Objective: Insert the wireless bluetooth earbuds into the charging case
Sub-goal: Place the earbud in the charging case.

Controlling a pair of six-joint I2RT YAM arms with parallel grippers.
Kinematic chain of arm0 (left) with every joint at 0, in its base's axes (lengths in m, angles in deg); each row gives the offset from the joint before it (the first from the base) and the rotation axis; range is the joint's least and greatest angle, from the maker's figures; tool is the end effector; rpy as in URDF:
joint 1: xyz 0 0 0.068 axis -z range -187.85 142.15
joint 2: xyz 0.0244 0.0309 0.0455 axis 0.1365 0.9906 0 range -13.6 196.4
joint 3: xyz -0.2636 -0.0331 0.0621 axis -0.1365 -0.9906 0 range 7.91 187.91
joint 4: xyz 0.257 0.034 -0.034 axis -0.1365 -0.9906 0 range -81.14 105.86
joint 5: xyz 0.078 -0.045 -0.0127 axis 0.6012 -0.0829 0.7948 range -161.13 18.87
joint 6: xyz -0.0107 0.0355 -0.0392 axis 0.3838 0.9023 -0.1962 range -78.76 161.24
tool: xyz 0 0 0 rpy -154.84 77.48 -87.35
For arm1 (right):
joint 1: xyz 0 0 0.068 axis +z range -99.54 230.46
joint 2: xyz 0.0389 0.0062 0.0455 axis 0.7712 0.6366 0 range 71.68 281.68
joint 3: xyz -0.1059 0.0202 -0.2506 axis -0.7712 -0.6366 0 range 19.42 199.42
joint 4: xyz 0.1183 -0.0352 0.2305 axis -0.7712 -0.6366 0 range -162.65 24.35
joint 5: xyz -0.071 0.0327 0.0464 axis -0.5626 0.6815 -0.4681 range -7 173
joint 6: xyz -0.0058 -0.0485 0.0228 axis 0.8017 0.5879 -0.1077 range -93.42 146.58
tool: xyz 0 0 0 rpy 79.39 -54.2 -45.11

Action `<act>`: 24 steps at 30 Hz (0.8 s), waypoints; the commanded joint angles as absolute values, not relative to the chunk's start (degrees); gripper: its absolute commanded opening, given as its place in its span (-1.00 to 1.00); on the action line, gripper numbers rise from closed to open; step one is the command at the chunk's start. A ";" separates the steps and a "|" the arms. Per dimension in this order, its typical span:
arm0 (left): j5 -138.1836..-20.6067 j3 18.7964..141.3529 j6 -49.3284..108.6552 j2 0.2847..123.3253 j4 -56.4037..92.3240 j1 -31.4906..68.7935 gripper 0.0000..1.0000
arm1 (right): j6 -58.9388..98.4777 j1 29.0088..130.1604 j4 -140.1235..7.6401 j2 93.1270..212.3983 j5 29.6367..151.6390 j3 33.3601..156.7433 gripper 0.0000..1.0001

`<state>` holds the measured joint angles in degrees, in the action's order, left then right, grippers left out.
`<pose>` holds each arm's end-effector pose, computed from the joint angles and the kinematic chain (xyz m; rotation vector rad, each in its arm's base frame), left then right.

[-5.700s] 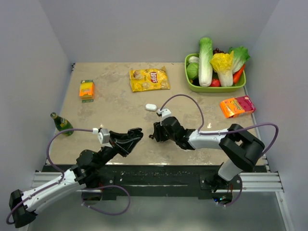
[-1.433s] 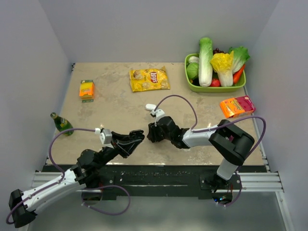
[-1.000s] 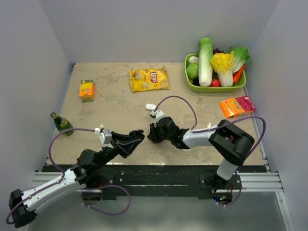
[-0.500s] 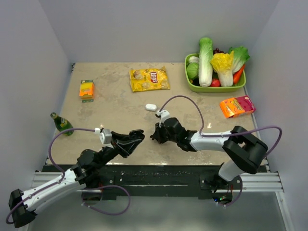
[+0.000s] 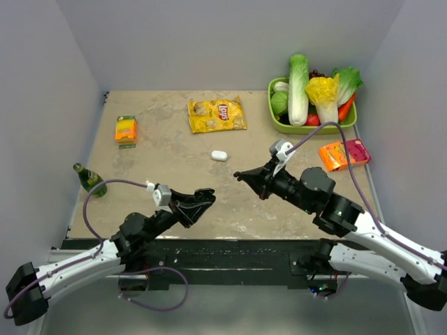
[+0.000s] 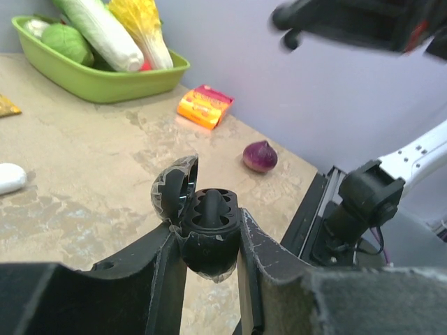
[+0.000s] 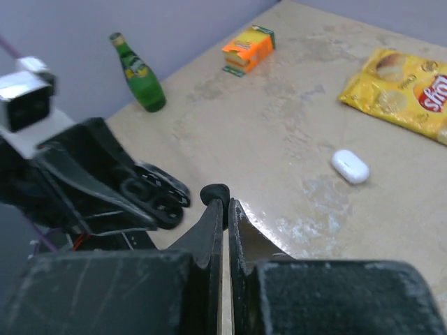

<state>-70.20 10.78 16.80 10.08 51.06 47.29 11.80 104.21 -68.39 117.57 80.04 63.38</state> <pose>0.0775 -0.1102 0.2159 0.3602 1.3684 -1.1584 0.1152 0.1540 0.3460 -0.5366 1.6399 0.8583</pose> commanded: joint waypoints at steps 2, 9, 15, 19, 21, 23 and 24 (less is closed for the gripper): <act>-76.83 7.20 18.04 18.20 62.52 46.91 -1.00 | 19.98 112.32 -84.80 118.00 82.56 71.71 -1.00; -90.90 9.75 17.60 26.03 71.65 45.85 -1.00 | 22.89 120.15 -87.97 116.77 84.21 73.12 -1.00; -99.42 9.75 14.10 29.10 78.94 43.40 -1.00 | 25.09 121.21 -91.22 116.50 87.13 73.56 -1.00; -103.65 10.89 12.59 32.36 82.39 42.78 -1.00 | 25.09 122.70 -91.93 117.03 84.85 73.47 -1.00; -104.79 11.42 11.98 34.29 84.31 42.78 -1.00 | 25.00 123.32 -91.57 116.95 84.32 73.47 -1.00; -105.41 11.86 11.45 35.87 85.46 42.78 -1.00 | 25.09 123.49 -91.40 117.21 83.62 73.65 -1.00; -105.67 11.95 11.27 36.32 85.99 42.69 -1.00 | 25.09 123.58 -91.31 117.21 83.44 73.56 -1.00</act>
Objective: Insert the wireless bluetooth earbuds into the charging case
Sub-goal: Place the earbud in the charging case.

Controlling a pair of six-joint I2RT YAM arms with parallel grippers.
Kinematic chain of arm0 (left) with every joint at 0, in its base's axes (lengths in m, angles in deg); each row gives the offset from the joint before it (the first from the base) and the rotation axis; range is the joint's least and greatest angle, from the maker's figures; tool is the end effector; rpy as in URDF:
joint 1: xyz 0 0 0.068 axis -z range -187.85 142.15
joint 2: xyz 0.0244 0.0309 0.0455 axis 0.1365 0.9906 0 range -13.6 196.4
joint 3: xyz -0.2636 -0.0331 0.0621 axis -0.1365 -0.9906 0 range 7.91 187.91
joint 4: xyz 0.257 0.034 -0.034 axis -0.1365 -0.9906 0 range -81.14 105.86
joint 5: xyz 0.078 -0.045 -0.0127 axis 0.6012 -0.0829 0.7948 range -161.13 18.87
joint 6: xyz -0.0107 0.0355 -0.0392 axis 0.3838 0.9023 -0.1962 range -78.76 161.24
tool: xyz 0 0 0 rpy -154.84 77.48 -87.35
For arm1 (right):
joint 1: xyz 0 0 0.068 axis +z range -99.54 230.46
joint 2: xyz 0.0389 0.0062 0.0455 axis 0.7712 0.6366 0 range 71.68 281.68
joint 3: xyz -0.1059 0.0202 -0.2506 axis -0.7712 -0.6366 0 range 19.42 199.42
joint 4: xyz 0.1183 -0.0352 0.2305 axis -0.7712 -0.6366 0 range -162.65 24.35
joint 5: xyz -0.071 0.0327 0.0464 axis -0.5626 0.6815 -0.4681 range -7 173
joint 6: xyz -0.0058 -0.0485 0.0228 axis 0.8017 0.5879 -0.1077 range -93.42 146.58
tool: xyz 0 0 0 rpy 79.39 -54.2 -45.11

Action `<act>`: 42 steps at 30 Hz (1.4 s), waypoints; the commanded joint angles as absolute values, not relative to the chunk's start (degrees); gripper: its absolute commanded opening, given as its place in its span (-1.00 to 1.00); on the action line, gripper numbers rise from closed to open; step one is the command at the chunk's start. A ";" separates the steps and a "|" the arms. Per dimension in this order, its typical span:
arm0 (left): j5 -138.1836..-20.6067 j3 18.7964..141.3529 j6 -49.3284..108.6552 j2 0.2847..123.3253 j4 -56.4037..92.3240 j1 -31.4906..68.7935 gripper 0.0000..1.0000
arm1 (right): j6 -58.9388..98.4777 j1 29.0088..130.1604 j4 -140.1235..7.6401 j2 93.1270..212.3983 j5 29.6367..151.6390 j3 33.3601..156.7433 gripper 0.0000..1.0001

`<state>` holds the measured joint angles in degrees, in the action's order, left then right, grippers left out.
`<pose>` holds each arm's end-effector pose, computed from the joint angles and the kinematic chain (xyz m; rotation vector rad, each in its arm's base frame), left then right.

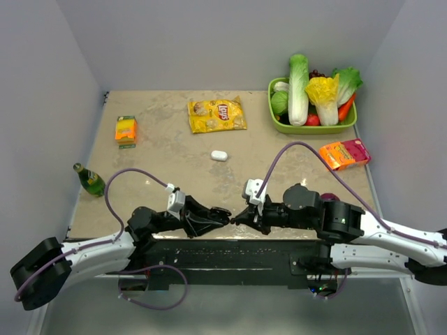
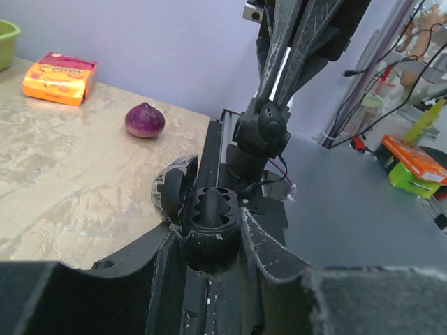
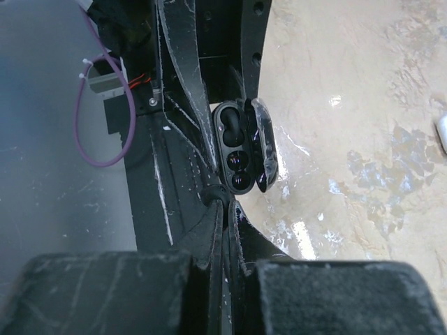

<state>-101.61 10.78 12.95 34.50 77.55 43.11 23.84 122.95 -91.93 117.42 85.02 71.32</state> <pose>0.0863 -0.1350 0.2080 0.7755 1.2722 -1.4884 0.0516 0.1680 0.3509 -1.1820 1.6523 0.8946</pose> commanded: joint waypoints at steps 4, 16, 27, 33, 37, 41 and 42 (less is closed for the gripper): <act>-106.20 11.95 10.40 37.64 88.10 42.78 -1.00 | 24.74 123.67 -89.47 117.56 83.08 72.86 -1.00; -105.24 12.56 9.08 39.83 89.77 42.78 -1.00 | 24.04 124.72 -86.48 119.85 81.07 72.24 -1.00; -103.83 12.30 8.46 40.36 90.74 42.78 -1.00 | 23.24 125.69 -82.61 120.90 78.08 70.04 -1.00; -102.69 12.30 8.55 39.22 90.30 42.69 -1.00 | 23.16 126.31 -82.52 121.43 77.11 69.52 -1.00; -102.16 12.30 8.72 38.43 89.95 42.78 -1.00 | 23.07 126.74 -83.05 121.69 76.06 69.43 -1.00; -101.98 12.30 8.81 37.99 89.77 42.78 -1.00 | 22.98 127.18 -82.87 121.87 75.26 69.16 -1.00; -101.98 12.39 8.72 37.99 89.77 42.78 -1.00 | 22.89 127.19 -82.87 122.13 75.09 69.08 -1.00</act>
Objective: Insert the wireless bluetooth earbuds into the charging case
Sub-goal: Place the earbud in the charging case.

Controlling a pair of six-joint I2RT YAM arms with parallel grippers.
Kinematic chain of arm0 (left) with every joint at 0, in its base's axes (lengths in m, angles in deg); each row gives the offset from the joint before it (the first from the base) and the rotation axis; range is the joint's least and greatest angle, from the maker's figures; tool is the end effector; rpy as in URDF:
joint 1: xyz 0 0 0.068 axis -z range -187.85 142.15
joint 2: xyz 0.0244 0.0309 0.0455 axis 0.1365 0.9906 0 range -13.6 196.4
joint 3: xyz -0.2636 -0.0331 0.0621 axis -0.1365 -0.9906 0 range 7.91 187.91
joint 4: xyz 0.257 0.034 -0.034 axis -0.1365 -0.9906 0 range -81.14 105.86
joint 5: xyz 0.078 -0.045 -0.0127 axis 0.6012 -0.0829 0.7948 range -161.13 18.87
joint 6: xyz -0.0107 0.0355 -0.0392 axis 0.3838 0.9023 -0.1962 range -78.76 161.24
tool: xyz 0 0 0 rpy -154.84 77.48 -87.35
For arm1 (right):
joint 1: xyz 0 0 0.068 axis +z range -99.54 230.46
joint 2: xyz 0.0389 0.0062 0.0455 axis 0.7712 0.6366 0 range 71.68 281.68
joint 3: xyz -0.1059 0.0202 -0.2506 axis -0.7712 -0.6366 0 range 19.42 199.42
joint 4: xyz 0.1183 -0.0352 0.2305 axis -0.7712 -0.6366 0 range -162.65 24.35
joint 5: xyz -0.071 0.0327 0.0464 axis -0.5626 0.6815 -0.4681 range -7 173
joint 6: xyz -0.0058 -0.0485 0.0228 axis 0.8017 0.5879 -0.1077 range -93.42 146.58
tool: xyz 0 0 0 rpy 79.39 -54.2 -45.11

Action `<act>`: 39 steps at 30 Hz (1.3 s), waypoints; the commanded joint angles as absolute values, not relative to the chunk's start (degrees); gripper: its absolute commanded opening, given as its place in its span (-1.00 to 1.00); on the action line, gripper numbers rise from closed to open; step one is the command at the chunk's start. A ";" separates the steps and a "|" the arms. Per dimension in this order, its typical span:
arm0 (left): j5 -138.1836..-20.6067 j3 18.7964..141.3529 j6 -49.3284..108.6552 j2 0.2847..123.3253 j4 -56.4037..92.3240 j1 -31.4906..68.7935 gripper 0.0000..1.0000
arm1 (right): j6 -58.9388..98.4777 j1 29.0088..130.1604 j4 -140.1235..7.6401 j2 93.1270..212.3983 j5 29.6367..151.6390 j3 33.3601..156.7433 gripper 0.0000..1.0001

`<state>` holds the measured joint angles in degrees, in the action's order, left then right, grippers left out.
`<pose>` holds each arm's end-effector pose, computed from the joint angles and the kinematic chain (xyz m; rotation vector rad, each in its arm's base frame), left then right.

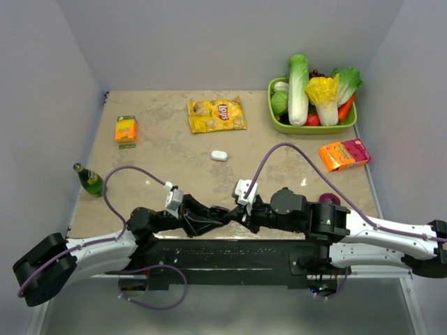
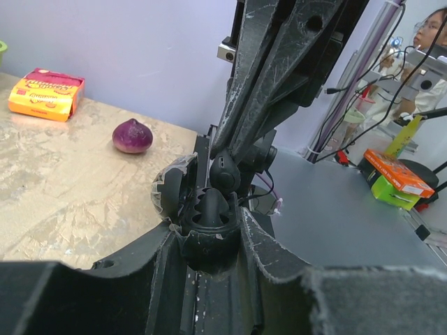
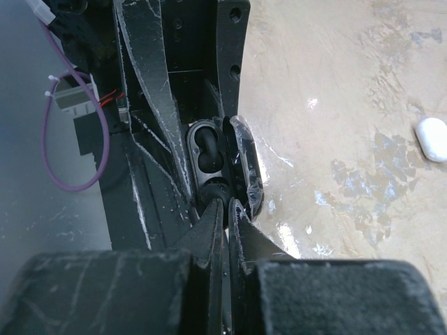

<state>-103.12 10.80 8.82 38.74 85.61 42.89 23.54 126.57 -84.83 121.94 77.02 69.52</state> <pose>0.0875 -0.1368 0.2115 0.7561 1.2321 -1.5607 0.0515 0.1929 0.3397 -1.1280 1.6466 0.8204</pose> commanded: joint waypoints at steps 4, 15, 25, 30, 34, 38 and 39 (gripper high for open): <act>-101.72 12.39 8.64 37.55 89.42 42.78 -1.00 | 22.89 127.54 -82.78 122.48 74.30 68.99 -1.00; -101.28 12.56 8.64 37.20 89.77 42.69 -1.00 | 22.28 128.24 -82.08 123.54 71.93 68.37 -1.00; -100.58 12.74 8.72 36.85 89.95 42.78 -1.00 | 21.93 129.21 -81.91 124.77 70.43 68.02 -1.00; -100.31 12.65 8.90 36.41 89.51 42.78 -1.00 | 21.40 129.65 -81.21 124.51 70.08 67.76 -0.99; -99.96 12.30 8.99 35.53 89.25 42.78 -1.00 | 21.40 129.73 -81.03 124.42 70.08 67.41 -0.95; -99.00 12.47 9.25 34.65 88.46 42.78 -1.00 | 21.31 129.65 -80.94 124.59 70.95 67.49 -0.90; -98.82 12.56 9.42 34.56 88.19 42.69 -1.00 | 21.31 129.73 -80.85 124.51 71.30 67.49 -0.88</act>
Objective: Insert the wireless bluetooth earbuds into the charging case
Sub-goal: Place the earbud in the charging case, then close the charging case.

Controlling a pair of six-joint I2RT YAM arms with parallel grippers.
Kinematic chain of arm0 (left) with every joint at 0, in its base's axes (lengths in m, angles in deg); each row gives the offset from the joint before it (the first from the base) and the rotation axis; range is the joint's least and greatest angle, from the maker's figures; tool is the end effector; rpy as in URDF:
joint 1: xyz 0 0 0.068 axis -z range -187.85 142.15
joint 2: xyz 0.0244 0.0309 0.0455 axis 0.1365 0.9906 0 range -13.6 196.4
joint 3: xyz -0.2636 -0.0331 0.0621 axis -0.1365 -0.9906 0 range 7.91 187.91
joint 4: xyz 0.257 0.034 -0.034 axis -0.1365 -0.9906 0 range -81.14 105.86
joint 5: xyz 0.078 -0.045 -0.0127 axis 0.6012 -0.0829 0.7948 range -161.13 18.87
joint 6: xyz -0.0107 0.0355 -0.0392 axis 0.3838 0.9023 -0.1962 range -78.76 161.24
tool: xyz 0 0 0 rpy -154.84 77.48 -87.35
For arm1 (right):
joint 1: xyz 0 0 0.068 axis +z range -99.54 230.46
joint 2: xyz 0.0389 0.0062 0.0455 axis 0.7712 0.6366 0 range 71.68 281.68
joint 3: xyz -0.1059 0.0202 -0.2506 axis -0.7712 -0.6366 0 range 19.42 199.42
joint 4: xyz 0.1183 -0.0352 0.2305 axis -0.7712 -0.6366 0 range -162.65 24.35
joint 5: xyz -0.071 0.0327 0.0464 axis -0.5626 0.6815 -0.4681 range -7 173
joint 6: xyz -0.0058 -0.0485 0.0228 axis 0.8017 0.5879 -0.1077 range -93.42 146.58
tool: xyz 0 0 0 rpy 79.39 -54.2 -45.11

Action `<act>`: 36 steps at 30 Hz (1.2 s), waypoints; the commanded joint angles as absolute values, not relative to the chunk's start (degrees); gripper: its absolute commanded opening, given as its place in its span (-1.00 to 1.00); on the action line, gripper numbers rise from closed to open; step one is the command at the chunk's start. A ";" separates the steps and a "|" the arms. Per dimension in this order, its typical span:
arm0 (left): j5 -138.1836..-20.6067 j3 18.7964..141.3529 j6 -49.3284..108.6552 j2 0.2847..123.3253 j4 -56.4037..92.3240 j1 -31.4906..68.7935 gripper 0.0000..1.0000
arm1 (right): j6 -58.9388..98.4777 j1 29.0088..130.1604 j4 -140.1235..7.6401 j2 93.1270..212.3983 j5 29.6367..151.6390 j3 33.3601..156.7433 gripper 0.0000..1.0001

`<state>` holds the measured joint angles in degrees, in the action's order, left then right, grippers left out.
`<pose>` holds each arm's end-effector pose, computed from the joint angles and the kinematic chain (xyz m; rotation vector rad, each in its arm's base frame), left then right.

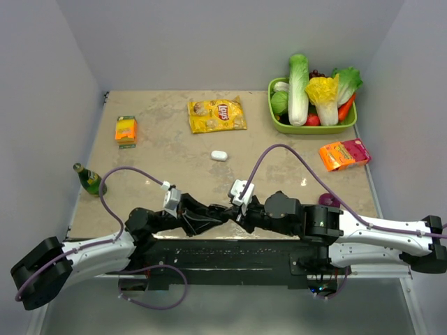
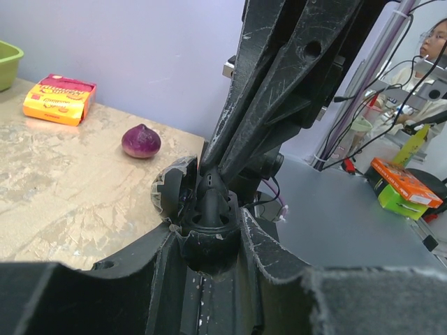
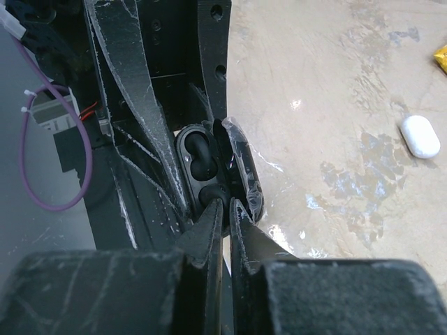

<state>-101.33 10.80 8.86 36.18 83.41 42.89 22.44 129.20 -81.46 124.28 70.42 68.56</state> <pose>0.0866 -0.1343 0.2142 0.7246 1.2307 -1.5448 0.0487 0.2049 0.3326 -1.0704 1.6593 0.7620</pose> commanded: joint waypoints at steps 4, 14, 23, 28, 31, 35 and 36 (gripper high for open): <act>-98.12 12.30 9.78 34.56 87.58 42.78 -1.00 | 21.14 129.82 -80.68 124.42 71.92 67.49 -0.66; -97.41 11.95 10.13 35.18 86.96 42.78 -1.00 | 19.38 129.82 -77.09 119.68 68.59 66.97 -0.31; -96.71 10.28 10.48 35.36 87.40 42.78 -1.00 | 17.19 129.82 -77.14 108.59 55.24 67.05 -0.15; -97.33 10.45 11.18 34.13 86.08 42.78 -1.00 | 12.97 129.82 -82.17 113.60 48.20 68.90 -1.00; -98.20 10.63 11.45 33.51 85.91 42.78 -1.00 | 10.94 129.73 -84.71 117.20 45.31 69.95 -1.00; -100.48 10.89 11.71 33.16 85.82 42.78 -1.00 | 10.15 129.21 -84.29 119.84 47.48 70.31 -1.00; -100.84 10.89 11.97 33.16 85.90 42.86 -1.00 | 10.06 128.16 -84.11 120.63 48.53 70.31 -1.00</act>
